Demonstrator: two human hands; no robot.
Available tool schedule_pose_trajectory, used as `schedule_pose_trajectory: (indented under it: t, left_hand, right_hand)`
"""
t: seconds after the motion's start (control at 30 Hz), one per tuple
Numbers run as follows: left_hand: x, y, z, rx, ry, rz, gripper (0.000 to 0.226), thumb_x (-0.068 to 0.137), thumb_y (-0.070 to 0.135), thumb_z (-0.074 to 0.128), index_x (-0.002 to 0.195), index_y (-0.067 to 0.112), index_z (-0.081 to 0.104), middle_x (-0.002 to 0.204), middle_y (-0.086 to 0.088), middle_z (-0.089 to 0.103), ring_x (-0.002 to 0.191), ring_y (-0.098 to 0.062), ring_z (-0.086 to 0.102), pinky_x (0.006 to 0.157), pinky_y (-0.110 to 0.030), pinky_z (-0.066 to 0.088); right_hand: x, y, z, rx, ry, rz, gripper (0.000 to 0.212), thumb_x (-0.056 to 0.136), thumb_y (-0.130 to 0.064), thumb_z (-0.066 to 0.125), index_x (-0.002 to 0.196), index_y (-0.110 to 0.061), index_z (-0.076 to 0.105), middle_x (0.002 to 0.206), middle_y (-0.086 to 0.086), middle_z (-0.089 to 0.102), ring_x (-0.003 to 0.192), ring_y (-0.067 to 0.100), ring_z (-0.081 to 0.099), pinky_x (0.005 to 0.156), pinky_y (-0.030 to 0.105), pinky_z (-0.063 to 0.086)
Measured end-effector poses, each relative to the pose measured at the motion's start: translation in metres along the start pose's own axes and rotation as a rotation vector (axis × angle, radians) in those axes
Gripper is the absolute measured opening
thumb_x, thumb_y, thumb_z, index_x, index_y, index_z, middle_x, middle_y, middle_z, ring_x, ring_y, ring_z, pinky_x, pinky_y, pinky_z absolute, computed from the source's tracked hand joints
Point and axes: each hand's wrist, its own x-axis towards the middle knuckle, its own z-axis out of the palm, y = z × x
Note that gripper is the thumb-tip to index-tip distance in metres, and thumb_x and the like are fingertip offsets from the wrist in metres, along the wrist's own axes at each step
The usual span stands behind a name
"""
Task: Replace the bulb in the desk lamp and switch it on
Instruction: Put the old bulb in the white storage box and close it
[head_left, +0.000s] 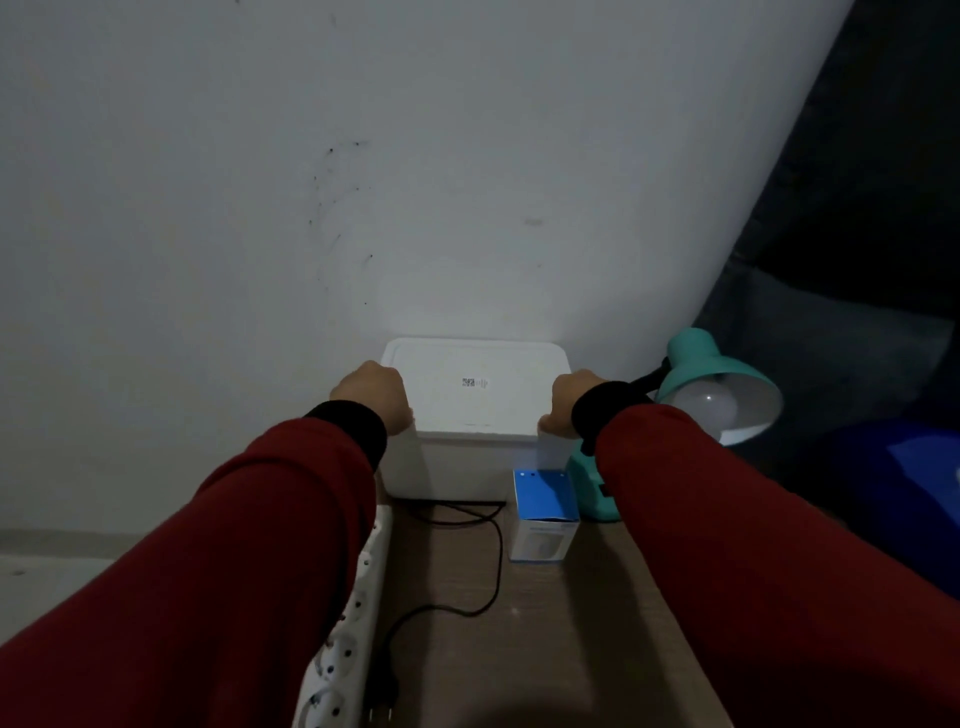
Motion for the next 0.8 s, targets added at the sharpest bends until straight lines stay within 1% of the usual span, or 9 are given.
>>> schedule_pose_trajectory:
  t: [0.1, 0.17, 0.27, 0.37, 0.43, 0.53, 0.6, 0.67, 0.8]
  left_hand:
    - [-0.011, -0.002, -0.008, 0.008, 0.011, -0.005, 0.034, 0.093, 0.023, 0.052, 0.117, -0.001, 0.057, 0.123, -0.017, 0.055, 0.107, -0.029, 0.060, 0.073, -0.026, 0.044]
    - [-0.021, -0.005, -0.015, 0.012, 0.026, -0.005, 0.033, 0.093, 0.021, 0.051, 0.116, -0.001, 0.058, 0.122, -0.017, 0.057, 0.106, -0.029, 0.061, 0.071, -0.025, 0.042]
    - [-0.040, -0.010, -0.025, 0.016, 0.042, -0.004, 0.032, 0.092, 0.020, 0.051, 0.114, -0.001, 0.058, 0.121, -0.017, 0.057, 0.106, -0.029, 0.061, 0.072, -0.026, 0.043]
    - [-0.063, -0.018, -0.034, 0.013, 0.070, -0.006, 0.030, 0.092, 0.019, 0.051, 0.112, -0.001, 0.059, 0.121, -0.017, 0.058, 0.105, -0.029, 0.061, 0.072, -0.026, 0.043]
    - [-0.080, -0.025, -0.039, 0.010, 0.089, -0.015, 0.030, 0.092, 0.020, 0.052, 0.113, -0.001, 0.059, 0.122, -0.017, 0.057, 0.107, -0.030, 0.060, 0.072, -0.026, 0.043]
    - [-0.106, -0.038, -0.043, 0.004, 0.104, -0.029, 0.033, 0.093, 0.022, 0.052, 0.116, -0.001, 0.058, 0.126, -0.017, 0.055, 0.110, -0.030, 0.059, 0.078, -0.028, 0.047]
    - [-0.121, -0.050, -0.041, 0.006, 0.117, -0.040, 0.033, 0.093, 0.022, 0.052, 0.116, -0.001, 0.058, 0.126, -0.018, 0.055, 0.110, -0.030, 0.059, 0.080, -0.029, 0.048]
    - [-0.136, -0.062, -0.037, 0.003, 0.123, -0.053, 0.033, 0.092, 0.022, 0.053, 0.115, -0.001, 0.059, 0.123, -0.018, 0.057, 0.109, -0.031, 0.060, 0.078, -0.029, 0.046]
    - [-0.162, -0.086, -0.019, -0.043, 0.104, -0.088, 0.034, 0.092, 0.024, 0.052, 0.113, -0.001, 0.059, 0.122, -0.018, 0.058, 0.107, -0.031, 0.060, 0.074, -0.028, 0.044]
  right_hand:
    - [-0.014, 0.001, -0.009, -0.016, -0.010, -0.026, 0.044, 0.093, -0.034, 0.052, 0.119, 0.001, 0.055, 0.122, 0.017, 0.060, 0.106, 0.031, 0.060, 0.071, 0.029, 0.040]
    - [-0.024, 0.000, -0.014, -0.028, -0.015, -0.060, 0.042, 0.092, -0.037, 0.052, 0.110, 0.001, 0.058, 0.106, 0.017, 0.061, 0.081, 0.027, 0.056, 0.061, 0.029, 0.039]
    - [-0.041, -0.005, -0.020, -0.019, 0.028, -0.063, 0.042, 0.092, -0.038, 0.052, 0.069, -0.003, 0.048, 0.069, 0.006, 0.046, 0.057, 0.019, 0.041, 0.046, 0.024, 0.029]
    - [-0.065, -0.012, -0.024, -0.022, 0.073, -0.098, 0.035, 0.092, -0.038, 0.051, 0.078, -0.006, 0.046, 0.062, 0.002, 0.036, 0.060, 0.021, 0.042, 0.050, 0.025, 0.031]
    - [-0.081, -0.018, -0.021, -0.026, 0.081, -0.121, 0.030, 0.092, -0.038, 0.051, 0.082, -0.009, 0.047, 0.066, 0.005, 0.039, 0.073, 0.024, 0.045, 0.050, 0.025, 0.031]
    - [-0.099, -0.031, -0.011, -0.002, 0.072, -0.132, 0.042, 0.091, -0.040, 0.053, 0.069, -0.004, 0.050, 0.080, 0.008, 0.049, 0.067, 0.023, 0.046, 0.050, 0.024, 0.032]
    - [-0.112, -0.041, -0.003, 0.001, 0.068, -0.148, 0.042, 0.091, -0.042, 0.053, 0.087, -0.001, 0.063, 0.086, 0.009, 0.052, 0.074, 0.023, 0.049, 0.062, 0.028, 0.040]
    - [-0.124, -0.050, 0.007, 0.023, 0.068, -0.167, 0.046, 0.091, -0.042, 0.053, 0.111, -0.001, 0.062, 0.091, 0.010, 0.060, 0.085, 0.026, 0.052, 0.073, 0.030, 0.042]
    - [-0.147, -0.072, 0.031, 0.060, 0.063, -0.207, 0.053, 0.091, -0.041, 0.054, 0.131, -0.007, 0.052, 0.135, 0.011, 0.055, 0.121, 0.029, 0.053, 0.099, 0.034, 0.044]
